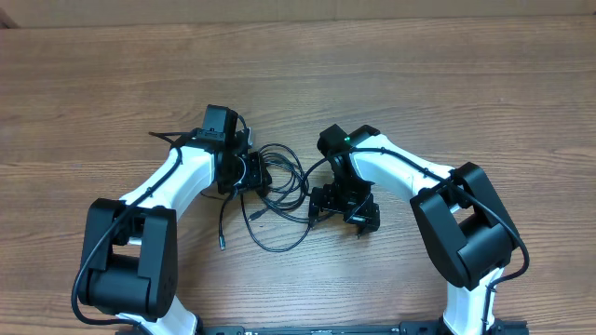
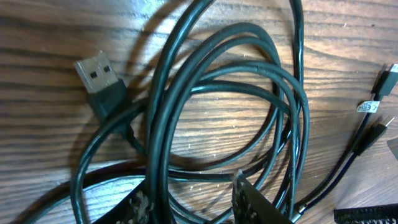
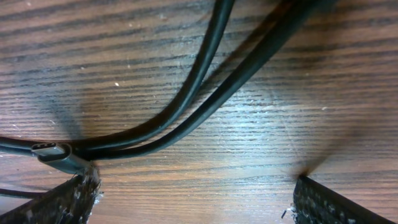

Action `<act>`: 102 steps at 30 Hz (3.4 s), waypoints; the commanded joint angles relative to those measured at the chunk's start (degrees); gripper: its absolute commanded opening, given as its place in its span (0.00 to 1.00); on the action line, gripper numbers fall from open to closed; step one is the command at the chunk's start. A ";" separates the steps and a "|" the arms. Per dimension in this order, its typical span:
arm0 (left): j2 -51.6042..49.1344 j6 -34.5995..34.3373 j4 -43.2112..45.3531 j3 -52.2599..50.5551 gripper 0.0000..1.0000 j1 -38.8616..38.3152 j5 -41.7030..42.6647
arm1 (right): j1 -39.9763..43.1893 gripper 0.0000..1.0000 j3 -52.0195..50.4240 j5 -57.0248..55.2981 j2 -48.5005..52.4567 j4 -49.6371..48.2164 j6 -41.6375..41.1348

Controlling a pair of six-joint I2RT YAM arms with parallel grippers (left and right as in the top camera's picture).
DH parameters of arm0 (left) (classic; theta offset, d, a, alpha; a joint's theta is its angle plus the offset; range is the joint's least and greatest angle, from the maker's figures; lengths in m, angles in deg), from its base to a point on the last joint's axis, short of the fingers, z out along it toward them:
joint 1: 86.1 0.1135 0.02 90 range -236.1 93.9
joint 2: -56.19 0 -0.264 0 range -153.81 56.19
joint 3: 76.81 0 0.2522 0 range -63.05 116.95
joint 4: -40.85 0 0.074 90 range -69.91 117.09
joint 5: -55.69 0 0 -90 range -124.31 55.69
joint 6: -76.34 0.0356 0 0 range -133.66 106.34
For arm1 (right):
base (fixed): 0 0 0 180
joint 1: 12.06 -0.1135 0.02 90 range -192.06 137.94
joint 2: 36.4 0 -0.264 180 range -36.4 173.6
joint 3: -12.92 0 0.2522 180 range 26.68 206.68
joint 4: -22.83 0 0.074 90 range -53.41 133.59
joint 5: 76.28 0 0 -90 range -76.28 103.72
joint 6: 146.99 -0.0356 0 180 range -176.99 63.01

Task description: Untangle cables

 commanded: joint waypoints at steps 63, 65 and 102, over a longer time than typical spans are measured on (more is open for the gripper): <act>-0.70 4.24 -19.43 13.60 0.34 -4.76 -1.20 | -0.31 1.00 -1.88 -6.99 -0.68 -0.31 -2.82; -0.70 4.24 -19.63 13.60 0.34 -4.76 -1.25 | -0.31 1.00 -1.88 -10.56 -2.47 0.52 -5.99; -0.81 -2.64 -18.38 6.38 0.57 -5.01 -10.97 | 22.73 1.00 -1.92 -39.12 -5.29 -5.66 -11.87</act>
